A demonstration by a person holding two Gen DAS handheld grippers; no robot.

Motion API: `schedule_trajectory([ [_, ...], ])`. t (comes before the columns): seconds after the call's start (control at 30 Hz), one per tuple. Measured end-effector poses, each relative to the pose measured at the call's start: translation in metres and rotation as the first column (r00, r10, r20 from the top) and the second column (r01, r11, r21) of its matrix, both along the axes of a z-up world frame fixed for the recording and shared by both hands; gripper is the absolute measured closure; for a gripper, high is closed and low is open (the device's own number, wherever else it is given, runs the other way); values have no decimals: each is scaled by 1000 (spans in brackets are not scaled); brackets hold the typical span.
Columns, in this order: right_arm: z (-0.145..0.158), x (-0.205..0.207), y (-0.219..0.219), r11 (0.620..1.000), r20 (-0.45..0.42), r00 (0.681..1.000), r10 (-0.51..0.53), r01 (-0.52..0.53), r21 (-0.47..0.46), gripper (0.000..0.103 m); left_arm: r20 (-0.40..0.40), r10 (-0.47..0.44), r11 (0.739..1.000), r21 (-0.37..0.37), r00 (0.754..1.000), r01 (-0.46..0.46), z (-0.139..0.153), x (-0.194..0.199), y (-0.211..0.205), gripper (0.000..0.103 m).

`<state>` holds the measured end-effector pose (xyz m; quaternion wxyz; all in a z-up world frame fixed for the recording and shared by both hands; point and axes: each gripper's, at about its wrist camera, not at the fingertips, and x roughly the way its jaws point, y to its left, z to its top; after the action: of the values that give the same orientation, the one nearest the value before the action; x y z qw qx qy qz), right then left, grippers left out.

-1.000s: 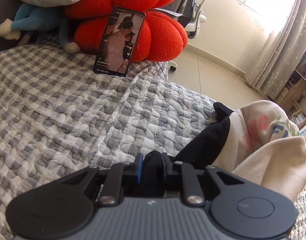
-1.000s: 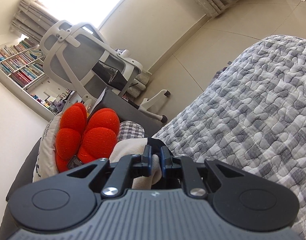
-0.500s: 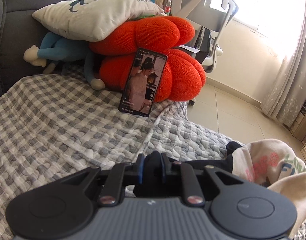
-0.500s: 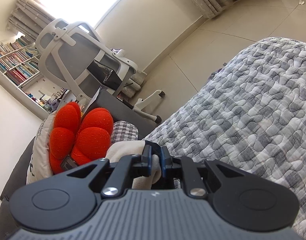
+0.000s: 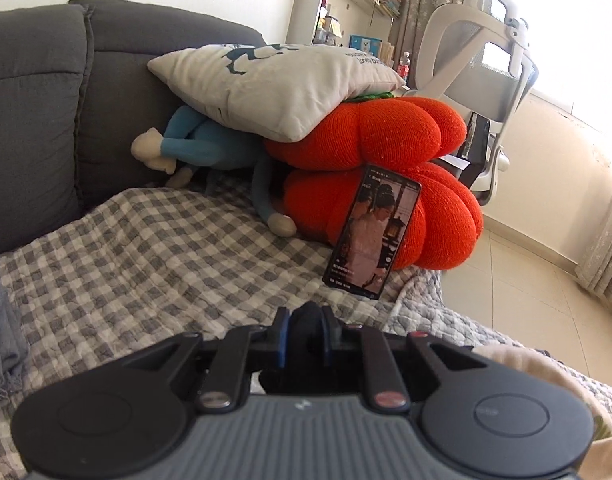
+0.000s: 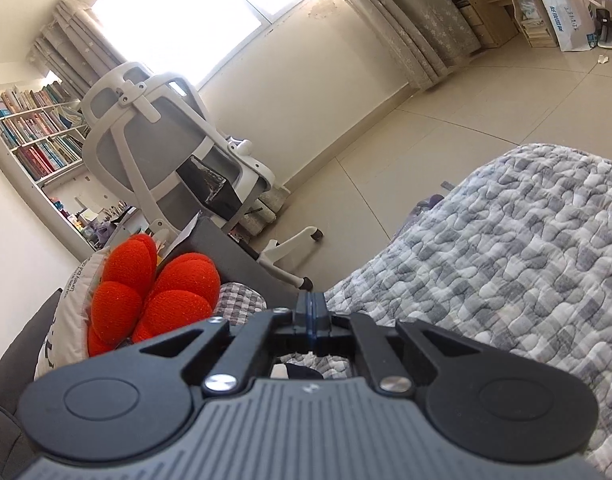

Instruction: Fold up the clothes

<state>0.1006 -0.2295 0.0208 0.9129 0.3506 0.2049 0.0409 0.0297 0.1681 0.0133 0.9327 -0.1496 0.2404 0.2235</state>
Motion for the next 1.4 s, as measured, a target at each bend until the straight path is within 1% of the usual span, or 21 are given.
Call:
schedule_trajectory([
  [0.07,2,0,-1,999,2,999,35,-35,-19,100,-41,-17,1000,-1,999,17,-4,1,2,87],
  [0.13,-1,2,2,997,-13,997,70,-71,-31,96,-68,-28,999,-21,997,26,-8,2,4,86],
  [0.2,-5,6,7,995,-38,995,93,-94,-41,91,-81,-32,999,-32,996,29,-11,3,5,84],
  [0.27,-11,11,11,992,-65,991,113,-116,-43,91,-94,-36,999,-27,995,34,-14,4,3,82],
  [0.3,-14,14,13,991,-80,989,124,-128,-38,89,-99,-40,999,-21,994,38,-14,5,2,80],
  [0.33,-18,17,13,991,-92,987,129,-133,-35,85,-102,-49,999,-17,994,48,-15,6,1,75],
  [0.37,-21,19,14,990,-103,986,131,-135,-33,67,-103,-60,998,-16,993,59,-16,6,0,70],
  [0.4,-24,22,14,990,-114,985,132,-137,-32,47,-101,-72,997,-21,992,70,-16,7,-1,61],
  [0.43,-26,24,15,990,-121,984,134,-138,-31,42,-99,-86,996,-26,991,84,-17,8,-1,57],
  [0.47,-29,25,15,990,-124,983,135,-140,-31,41,-97,-102,995,-32,990,99,-17,9,-2,56],
  [0.53,-33,29,15,988,-139,979,146,-152,-32,41,-99,-135,991,-38,986,131,-19,12,-5,45],
  [0.57,-35,31,16,987,-147,978,149,-155,-33,40,-102,-149,989,-38,984,146,-20,14,-7,43],
  [0.73,-47,39,18,985,-181,971,159,-168,-34,38,-120,-191,982,-26,974,190,-29,26,-14,38],
  [0.83,-52,43,20,983,-192,966,172,-182,-37,38,-118,-200,980,-39,973,197,-34,32,-14,36],
  [1.07,-60,49,26,973,-192,957,216,-227,-42,35,-100,-226,972,-86,969,218,-46,44,-14,34],
  [1.2,-63,51,31,966,-196,950,244,-256,-39,34,-86,-245,965,-120,966,234,-50,47,-14,34],
  [1.3,-66,52,35,960,-201,943,265,-277,-33,34,-75,-261,957,-153,962,248,-53,49,-14,36],
  [1.4,-66,52,41,952,-197,937,290,-302,-38,34,-77,-280,950,-164,957,264,-55,50,-17,43],
])
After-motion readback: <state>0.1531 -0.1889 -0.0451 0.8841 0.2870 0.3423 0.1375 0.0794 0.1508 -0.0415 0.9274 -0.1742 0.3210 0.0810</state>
